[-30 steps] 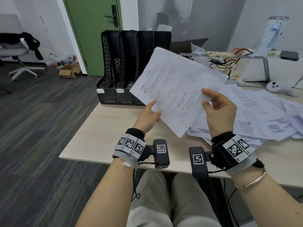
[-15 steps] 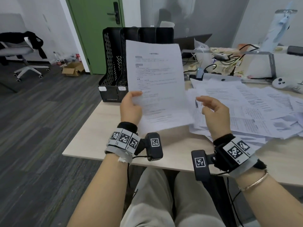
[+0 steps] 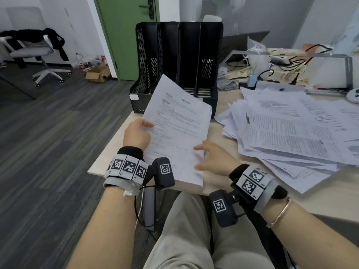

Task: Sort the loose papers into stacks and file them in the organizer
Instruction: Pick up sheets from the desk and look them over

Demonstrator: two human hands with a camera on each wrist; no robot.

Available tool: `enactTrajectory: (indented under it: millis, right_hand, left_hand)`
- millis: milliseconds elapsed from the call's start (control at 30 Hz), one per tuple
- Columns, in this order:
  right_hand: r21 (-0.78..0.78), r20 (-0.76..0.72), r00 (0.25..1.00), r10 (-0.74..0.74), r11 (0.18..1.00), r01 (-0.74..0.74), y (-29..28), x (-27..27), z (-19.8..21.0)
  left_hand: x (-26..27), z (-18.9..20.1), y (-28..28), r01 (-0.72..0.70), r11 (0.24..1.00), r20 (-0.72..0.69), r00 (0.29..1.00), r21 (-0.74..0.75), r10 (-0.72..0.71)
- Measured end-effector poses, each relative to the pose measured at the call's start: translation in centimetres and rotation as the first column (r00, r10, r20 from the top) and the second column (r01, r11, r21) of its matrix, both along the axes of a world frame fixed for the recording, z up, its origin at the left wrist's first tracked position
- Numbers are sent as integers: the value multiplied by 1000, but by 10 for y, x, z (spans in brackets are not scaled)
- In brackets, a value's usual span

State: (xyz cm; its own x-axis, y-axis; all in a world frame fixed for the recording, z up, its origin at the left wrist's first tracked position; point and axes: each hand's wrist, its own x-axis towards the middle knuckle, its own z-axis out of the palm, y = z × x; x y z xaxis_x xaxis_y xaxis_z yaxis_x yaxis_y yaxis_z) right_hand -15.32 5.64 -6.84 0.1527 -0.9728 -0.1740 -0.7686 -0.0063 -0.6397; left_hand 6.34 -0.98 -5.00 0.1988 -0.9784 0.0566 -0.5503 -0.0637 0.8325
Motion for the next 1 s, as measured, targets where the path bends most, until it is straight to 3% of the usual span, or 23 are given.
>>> enactTrajectory:
  millis: [100,167,267,433,567,800,1000]
  right_hand:
    - [87,-101,993,59,995,-50,-2,16,-8]
    - [101,-152,986,72,993,-57,-3,25,-10]
    - [123,-179,979,93,990,-72,-8,34,-10]
    - [128,-185,976,115,988,-92,-14,44,-14]
    - [114,-103,992,79,991,-67,-16,45,-16]
    - [68,-34,999,34,997,-31,-15,29,-8]
    - [43,-2,1000,4,999,-4,-12,15,-2]
  left_hand:
    - [5,-6,3,-83,996,65,995,45,80]
    - [6,-7,6,-139,988,195,973,69,123]
    - [4,-7,11,-98,989,302,951,109,61]
    - [-6,-16,16,-8,957,320,943,291,-90]
    - [-6,-33,15,15,911,337,926,411,-168]
    - [15,-43,6,34,904,418,879,427,-231]
    - [33,-39,0,33,896,401,886,442,-231]
